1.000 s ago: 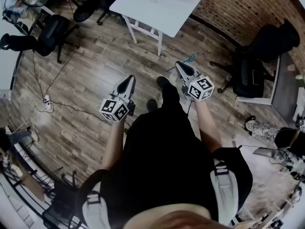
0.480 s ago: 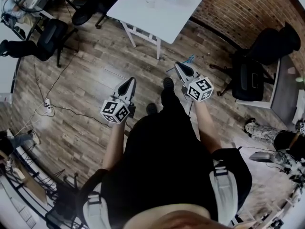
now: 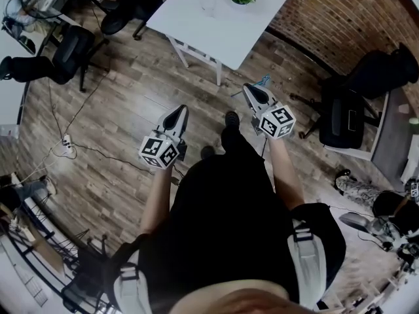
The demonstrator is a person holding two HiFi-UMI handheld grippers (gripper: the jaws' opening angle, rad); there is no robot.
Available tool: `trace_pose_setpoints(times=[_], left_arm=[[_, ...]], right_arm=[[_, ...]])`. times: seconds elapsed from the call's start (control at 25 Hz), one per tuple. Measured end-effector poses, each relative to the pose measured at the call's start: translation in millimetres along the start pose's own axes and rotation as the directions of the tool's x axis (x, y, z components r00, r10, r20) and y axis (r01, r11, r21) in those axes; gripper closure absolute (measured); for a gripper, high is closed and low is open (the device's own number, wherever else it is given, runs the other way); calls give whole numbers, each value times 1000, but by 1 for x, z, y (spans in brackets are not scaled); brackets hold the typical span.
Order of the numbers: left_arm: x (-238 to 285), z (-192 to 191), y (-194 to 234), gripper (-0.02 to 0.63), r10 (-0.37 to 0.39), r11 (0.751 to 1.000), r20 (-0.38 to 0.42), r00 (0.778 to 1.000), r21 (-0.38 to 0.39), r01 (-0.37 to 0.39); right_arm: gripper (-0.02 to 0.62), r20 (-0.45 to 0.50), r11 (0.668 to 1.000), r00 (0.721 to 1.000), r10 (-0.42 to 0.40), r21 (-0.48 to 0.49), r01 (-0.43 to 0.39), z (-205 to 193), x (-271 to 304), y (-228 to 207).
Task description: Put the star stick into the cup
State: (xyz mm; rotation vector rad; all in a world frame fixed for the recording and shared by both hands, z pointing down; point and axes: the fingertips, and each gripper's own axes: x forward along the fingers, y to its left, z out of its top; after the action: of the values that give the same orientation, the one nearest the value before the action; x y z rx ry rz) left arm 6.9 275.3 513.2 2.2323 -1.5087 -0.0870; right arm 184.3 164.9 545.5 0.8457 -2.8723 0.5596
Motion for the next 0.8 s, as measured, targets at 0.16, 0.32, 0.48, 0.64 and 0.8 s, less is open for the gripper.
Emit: trace_pose_setpoints(times=[0.16, 0.32, 0.48, 0.64, 0.8], left_arm=[[21, 10, 7, 580, 23, 1000, 7, 1000, 5, -23], [48, 24, 15, 580, 44, 999, 15, 999, 6, -44], [75, 34, 20, 580, 66, 998, 21, 998, 1, -66], [101, 44, 20, 580, 85, 996, 36, 996, -9, -85], [119, 50, 22, 580, 118, 993, 48, 992, -16, -118]], right_arm=[[584, -5, 1000, 1000, 8, 5, -8, 8, 12, -25], [584, -6, 1000, 1000, 21, 4, -21, 24, 31, -55], [584, -14, 999, 999, 46, -7, -46, 40, 48, -78], [584, -36, 998, 997, 68, -14, -69, 50, 60, -102], [584, -55, 995, 994, 99, -17, -100, 56, 73, -122]])
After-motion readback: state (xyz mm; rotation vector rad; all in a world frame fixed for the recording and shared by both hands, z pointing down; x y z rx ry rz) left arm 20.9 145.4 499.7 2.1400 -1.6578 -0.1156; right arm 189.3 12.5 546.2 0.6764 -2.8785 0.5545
